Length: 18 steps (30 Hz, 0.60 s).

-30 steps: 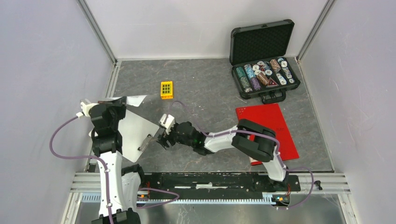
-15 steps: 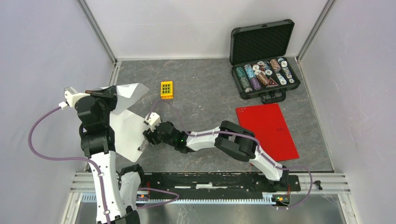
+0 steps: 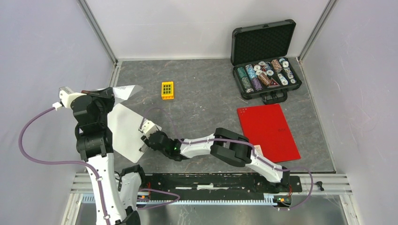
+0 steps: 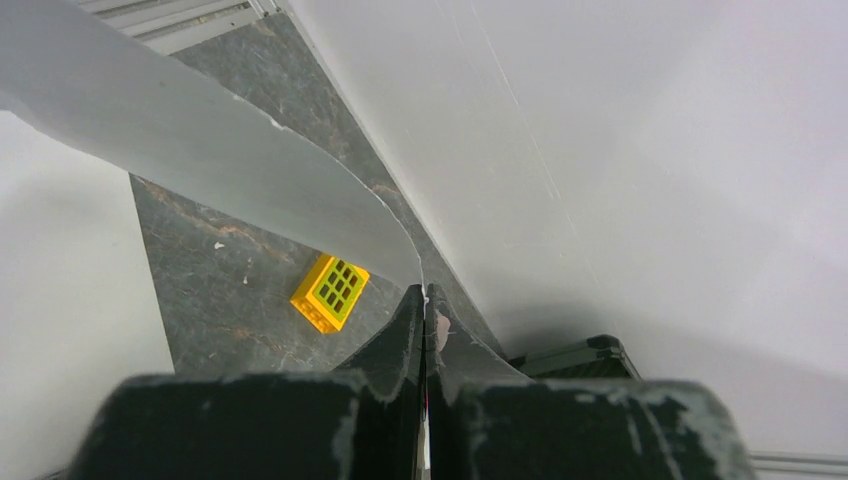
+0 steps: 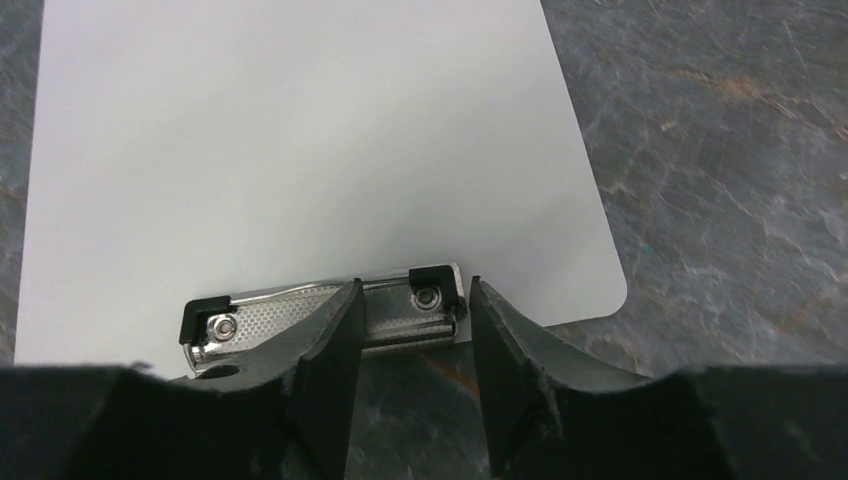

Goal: Put the files into the folder

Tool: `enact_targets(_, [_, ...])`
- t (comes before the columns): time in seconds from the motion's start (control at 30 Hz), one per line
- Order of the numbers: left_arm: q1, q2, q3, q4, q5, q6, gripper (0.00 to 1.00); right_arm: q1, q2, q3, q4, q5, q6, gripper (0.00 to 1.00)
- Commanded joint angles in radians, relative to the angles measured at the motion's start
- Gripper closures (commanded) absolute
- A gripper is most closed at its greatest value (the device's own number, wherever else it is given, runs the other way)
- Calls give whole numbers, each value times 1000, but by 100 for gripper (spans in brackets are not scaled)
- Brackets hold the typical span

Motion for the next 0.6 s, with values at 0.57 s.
enact_targets(0.57, [-3, 7, -4, -60, 412, 154, 98, -130, -558, -873, 92, -103, -315, 60])
